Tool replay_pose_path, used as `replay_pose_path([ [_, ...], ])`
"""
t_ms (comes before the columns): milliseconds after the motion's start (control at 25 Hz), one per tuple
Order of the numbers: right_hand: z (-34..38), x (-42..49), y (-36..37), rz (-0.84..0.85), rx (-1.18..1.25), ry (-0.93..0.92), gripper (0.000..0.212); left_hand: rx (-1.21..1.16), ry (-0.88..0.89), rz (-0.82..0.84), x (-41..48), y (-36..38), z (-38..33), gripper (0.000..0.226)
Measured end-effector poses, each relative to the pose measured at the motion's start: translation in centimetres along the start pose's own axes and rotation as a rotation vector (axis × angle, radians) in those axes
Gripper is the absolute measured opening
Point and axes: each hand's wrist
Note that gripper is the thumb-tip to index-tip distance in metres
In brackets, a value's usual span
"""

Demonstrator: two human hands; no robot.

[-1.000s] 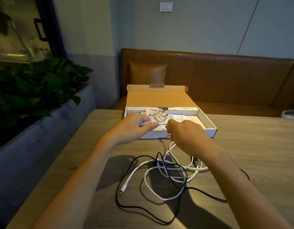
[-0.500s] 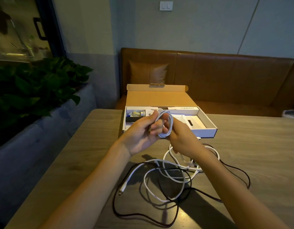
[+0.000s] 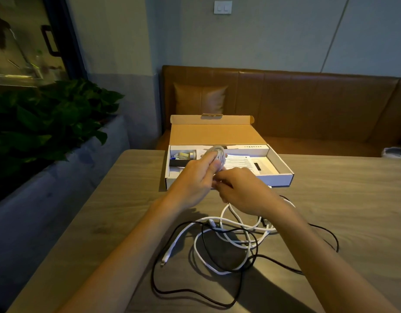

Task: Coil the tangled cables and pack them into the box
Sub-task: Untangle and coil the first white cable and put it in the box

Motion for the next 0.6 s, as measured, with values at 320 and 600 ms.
replay_pose_path([
  [320, -0.3, 0.2, -0.3, -0.310, 0.147, 0.012, 0.012, -0.319, -0.245, 0.012, 0.4, -1.0, 0.9, 0.043],
  [600, 0.6, 0.4, 0.5, -0.521, 0.243, 0.065, 0.006, -0.870, -0.447, -0.169, 0.7, 0.1, 0.3, 0.043],
])
Point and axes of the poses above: each hand's wrist, its own x-axis towards the middle knuckle, its own y-axis out of the palm, z = x × y, and after that the axes turned 9 degrees about -x, right-handed
